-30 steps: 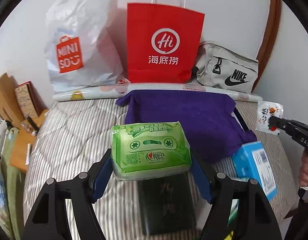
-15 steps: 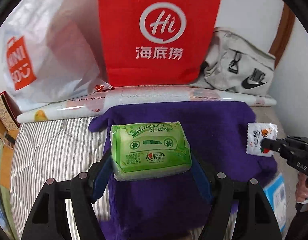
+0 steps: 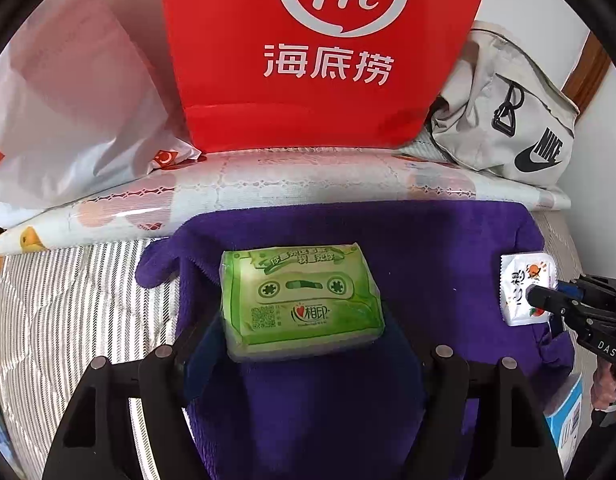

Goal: Organize soft objects
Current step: 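Place the wipes pack on the purple towel with left while right drops the candy packet beside it, then move both grippers back toward the yellow bag and dark tin box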

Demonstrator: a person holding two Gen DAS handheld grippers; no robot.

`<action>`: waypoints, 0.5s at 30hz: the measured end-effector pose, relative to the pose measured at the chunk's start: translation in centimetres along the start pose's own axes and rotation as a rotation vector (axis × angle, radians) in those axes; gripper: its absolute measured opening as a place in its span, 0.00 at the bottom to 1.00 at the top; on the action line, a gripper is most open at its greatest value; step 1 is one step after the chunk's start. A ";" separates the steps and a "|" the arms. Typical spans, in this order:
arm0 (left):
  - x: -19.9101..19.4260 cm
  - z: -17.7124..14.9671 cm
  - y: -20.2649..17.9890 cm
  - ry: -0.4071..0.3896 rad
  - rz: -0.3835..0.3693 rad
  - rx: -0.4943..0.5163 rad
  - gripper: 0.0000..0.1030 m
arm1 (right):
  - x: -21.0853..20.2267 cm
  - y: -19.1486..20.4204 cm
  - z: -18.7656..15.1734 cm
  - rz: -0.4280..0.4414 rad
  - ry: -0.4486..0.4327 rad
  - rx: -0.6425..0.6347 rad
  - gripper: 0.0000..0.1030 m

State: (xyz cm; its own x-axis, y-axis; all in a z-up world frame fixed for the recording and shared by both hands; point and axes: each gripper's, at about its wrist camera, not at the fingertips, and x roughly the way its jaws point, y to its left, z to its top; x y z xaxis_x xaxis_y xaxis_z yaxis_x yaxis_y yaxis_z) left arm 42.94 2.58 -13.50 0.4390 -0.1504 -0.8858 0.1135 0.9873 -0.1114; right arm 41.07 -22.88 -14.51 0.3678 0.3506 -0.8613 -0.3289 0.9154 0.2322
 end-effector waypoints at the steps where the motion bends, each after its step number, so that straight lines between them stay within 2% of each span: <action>1: 0.1 0.1 -0.1 0.003 0.004 0.002 0.74 | 0.1 0.0 0.1 -0.015 0.006 -0.007 0.42; 3: 0.1 0.0 -0.1 0.002 0.008 0.002 0.78 | 0.0 0.1 0.2 -0.061 0.004 -0.031 0.57; 5: -0.1 -0.1 -0.3 -0.005 0.017 0.004 0.79 | -0.4 0.2 0.3 -0.090 -0.015 -0.048 0.62; 11: -2.2 -0.5 -0.2 -0.025 0.047 0.007 0.79 | -1.6 0.3 0.2 -0.106 -0.034 -0.039 0.67; 15: -4.5 -1.6 0.3 -0.079 0.046 -0.008 0.79 | -3.0 0.8 -0.5 -0.148 -0.058 -0.030 0.68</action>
State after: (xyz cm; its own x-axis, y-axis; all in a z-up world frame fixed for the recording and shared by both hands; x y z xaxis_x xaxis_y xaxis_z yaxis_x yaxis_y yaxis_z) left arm 39.56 3.64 -10.24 0.5124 -0.1078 -0.8519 0.0843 0.9936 -0.0750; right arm 39.27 -23.34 -11.93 0.4633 0.2237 -0.8575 -0.2929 0.9519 0.0901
